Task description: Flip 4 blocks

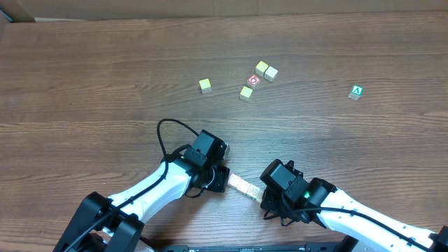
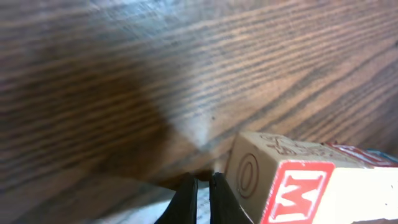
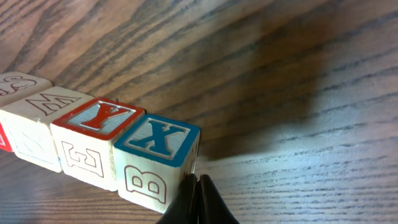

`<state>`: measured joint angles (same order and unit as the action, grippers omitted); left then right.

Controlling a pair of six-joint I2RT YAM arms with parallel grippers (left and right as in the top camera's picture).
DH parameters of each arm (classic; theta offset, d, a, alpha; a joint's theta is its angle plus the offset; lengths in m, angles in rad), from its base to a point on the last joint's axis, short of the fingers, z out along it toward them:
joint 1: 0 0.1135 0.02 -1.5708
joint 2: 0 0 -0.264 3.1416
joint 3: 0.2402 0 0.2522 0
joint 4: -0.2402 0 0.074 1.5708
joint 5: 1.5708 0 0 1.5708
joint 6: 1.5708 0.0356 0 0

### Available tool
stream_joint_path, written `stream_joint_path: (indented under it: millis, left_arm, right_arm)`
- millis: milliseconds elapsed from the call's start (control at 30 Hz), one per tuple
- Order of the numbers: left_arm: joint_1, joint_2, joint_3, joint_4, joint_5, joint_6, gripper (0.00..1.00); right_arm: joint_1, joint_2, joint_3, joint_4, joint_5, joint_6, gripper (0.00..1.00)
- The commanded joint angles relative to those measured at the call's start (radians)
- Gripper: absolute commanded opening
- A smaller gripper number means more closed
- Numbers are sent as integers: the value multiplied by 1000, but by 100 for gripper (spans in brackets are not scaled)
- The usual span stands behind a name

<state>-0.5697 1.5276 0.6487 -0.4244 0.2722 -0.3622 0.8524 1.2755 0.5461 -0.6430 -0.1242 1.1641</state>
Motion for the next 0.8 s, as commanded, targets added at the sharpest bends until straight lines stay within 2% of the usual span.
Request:
stream_joint_path:
  millis: [0,233,500,767]
  left_arm:
    - [0,17,-11,3,-137,26,4]
    - [-1,17,-11,54,-131,55,4]
    - [-1,17,-11,85,10,130,4]
    - [-1,17,-11,115,149,131,4]
  right_arm:
    - [4,0,3,2,-14,40,4]
    - [4,0,3,2,-39,84,4]
    - [4,0,3,3,-43,94,4]
    - [4,0,3,8,-50,98,4]
